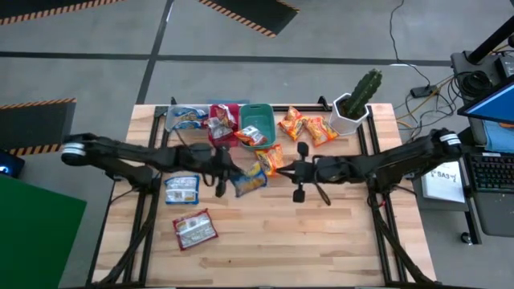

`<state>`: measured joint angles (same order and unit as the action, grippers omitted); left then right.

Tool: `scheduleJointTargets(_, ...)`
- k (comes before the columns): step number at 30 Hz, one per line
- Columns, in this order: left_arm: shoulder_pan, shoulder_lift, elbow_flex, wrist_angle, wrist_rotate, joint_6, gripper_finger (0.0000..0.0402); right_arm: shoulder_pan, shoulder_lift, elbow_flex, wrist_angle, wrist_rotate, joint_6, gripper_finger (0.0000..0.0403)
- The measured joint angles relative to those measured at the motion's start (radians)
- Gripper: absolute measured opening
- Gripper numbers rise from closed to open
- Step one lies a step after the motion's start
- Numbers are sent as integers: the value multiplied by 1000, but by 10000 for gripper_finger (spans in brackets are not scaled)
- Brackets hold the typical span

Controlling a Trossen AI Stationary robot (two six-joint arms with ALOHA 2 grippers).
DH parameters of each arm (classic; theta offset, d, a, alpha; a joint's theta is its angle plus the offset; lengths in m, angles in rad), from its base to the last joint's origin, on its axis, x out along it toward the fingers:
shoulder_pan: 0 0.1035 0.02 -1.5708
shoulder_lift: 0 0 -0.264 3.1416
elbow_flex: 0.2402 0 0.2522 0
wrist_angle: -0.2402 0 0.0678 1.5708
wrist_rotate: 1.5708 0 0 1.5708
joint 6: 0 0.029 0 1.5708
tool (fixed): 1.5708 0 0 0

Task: Sort Maruchan noodles
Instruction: Put the blue noodle pack into the transparent bin

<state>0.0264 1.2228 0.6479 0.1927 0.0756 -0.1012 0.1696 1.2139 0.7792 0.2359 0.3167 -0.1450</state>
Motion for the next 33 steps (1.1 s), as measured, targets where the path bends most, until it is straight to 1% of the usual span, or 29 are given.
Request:
scheduleJointTargets(2, 17, -56, 33, -72, -56, 43, 1, -4, -16, -1, -1, 5, -26, 9)
scheduleJointTargets(7, 77, -154, 145, -327, -280, 181, 1, -24, -27, -1, 6, 26, -65, 9)
scheduleJointTargets(11, 160, -175, 262, -517, -479, 288, 1, -53, -24, -1, 2, 26, -78, 9)
scheduleJointTargets(14, 260, -162, 338, -623, -589, 366, 1, -75, -23, -1, -1, 25, -83, 9)
scheduleJointTargets(16, 351, -148, 371, -661, -612, 405, 0, -86, -22, -1, 0, 26, -98, 9)
scheduleJointTargets(18, 451, -129, 385, -662, -606, 443, 0, -98, -22, -1, -1, 26, -116, 9)
scheduleJointTargets(23, 699, -62, 381, -668, -478, 647, 0, -128, -22, -1, -1, 25, -155, 9)
scheduleJointTargets(25, 783, -23, 381, -667, -478, 689, 0, -141, -22, -1, -8, 25, -158, 9)
scheduleJointTargets(28, 882, 33, 391, -674, -535, 719, 0, -160, -22, -1, -33, 25, -158, 9)
scheduleJointTargets(30, 931, 62, 402, -676, -590, 708, 0, -173, -22, -1, -42, 25, -159, 9)
scheduleJointTargets(33, 965, 102, 424, -726, -705, 654, 0, -191, -21, -1, -68, 25, -144, 9)
